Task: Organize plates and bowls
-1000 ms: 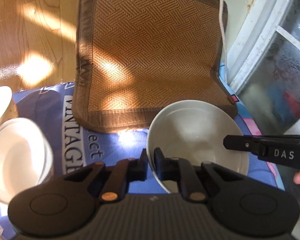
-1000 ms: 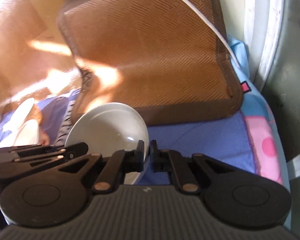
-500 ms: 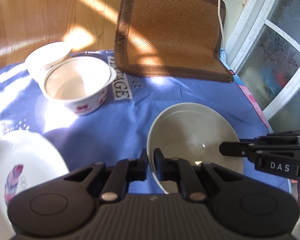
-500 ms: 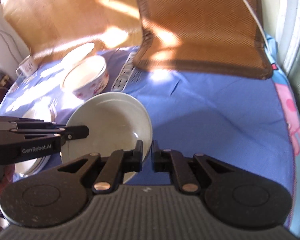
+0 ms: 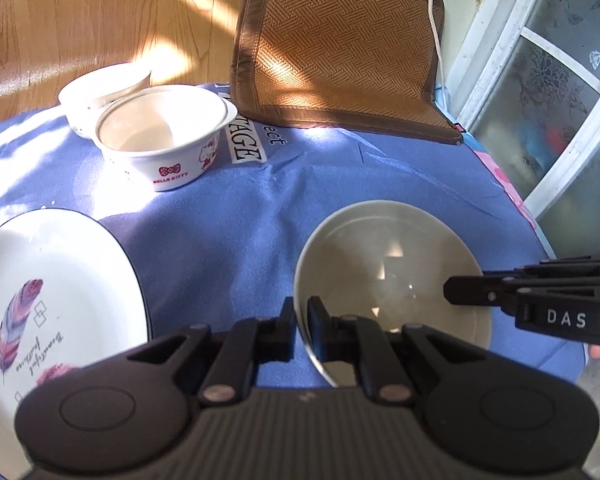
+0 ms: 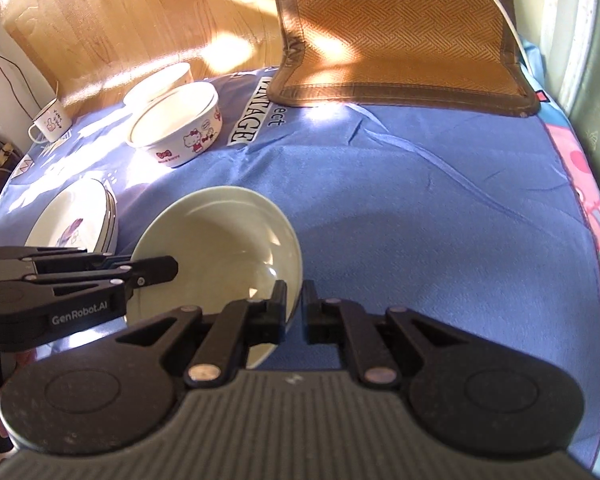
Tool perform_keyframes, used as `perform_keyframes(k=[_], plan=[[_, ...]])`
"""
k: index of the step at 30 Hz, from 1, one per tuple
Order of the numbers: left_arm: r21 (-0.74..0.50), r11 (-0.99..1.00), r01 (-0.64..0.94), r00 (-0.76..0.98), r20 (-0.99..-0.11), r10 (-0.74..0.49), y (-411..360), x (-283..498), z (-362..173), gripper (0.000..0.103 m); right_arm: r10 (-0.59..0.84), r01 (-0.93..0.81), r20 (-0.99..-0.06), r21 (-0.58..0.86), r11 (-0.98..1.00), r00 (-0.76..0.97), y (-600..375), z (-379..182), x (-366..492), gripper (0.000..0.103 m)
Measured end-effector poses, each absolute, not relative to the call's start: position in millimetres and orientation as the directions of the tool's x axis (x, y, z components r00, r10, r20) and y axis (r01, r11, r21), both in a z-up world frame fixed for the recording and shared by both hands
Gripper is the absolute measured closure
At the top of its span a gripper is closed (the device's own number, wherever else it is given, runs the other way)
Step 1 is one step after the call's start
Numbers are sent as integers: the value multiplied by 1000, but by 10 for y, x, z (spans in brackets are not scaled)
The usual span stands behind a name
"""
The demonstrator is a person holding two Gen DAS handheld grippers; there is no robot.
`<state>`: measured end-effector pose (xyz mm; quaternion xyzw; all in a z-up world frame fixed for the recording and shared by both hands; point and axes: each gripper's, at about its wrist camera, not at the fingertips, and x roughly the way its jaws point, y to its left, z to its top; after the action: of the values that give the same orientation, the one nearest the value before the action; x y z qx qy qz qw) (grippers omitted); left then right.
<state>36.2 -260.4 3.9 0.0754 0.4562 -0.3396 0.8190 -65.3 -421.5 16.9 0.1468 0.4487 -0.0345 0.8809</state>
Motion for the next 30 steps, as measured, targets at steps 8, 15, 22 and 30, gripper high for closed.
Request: perform_keyframes(k=[8,15,22,30], plan=[[-148,753,641,377,-794,-477,-2522,347,160,69,72,191,-783,239,952,618,-4262,200,-719,66],[-180,799,574,466,-730,-500,-1959,729,666,67,28,202,-730,225,953,683,-4385,591,-694,66],[-134,872,471,556,-722,-412,-1648,1391,902,67,94,123,-716,246,962,692,-4235,930,-120,65],[-154,868,473,468,-791,-395,-1835,2242,614,67,187,83,-797,284,955,574,-4023,729,998,65]])
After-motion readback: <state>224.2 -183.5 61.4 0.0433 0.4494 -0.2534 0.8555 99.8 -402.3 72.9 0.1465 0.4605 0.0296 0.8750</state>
